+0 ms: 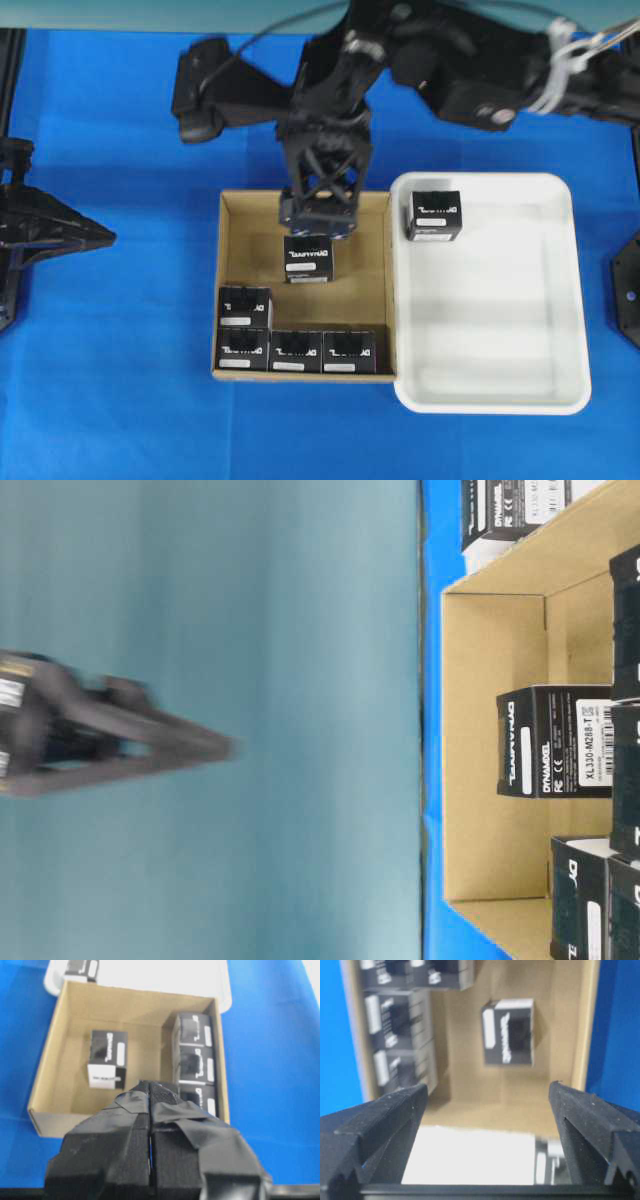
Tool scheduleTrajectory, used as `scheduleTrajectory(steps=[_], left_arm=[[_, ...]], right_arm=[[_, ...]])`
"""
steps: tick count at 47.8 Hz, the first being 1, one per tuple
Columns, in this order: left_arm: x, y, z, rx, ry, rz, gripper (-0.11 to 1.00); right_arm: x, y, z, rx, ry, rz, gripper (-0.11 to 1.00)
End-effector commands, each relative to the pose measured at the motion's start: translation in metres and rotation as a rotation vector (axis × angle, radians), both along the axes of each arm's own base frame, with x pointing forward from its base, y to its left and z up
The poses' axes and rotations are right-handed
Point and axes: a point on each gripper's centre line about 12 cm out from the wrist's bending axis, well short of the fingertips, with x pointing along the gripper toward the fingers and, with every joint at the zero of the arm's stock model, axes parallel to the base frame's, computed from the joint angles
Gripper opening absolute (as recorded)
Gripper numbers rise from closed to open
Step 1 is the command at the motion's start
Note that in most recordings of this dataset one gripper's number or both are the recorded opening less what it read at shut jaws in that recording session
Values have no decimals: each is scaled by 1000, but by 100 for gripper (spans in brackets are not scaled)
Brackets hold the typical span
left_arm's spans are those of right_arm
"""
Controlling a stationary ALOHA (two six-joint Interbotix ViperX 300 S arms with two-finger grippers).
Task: Pick the box from inside the cardboard box.
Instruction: 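Lift the DYNAMIXEL box with the right gripper and place it in the white tray, then lower the right gripper into the cardboard box and grasp the loose DYNAMIXEL box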
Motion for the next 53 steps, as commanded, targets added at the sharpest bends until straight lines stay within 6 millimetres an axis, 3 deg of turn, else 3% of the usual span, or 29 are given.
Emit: scheduleTrajectory(steps=[1, 9, 14, 29, 37, 53], left_arm=[[1, 0, 9, 0, -29, 2, -6], [0, 0, 10, 0, -34, 2, -6], [0, 0, 11, 0, -35, 2, -6], [0, 0, 11, -3, -38, 1, -6], [0, 0, 10, -3, -35, 0, -6], [0, -1, 12, -3, -40, -2, -6]], right_arm=[[-7, 3, 29, -8, -34, 8, 99], [-13, 0, 75, -21, -127, -20, 99], [-15, -2, 91, -29, -172, -27, 99], [-16, -5, 86, -28, -155, -32, 99], [-12, -6, 57, -19, -85, -24, 99], [2, 2, -64, -43, 22, 48, 99]])
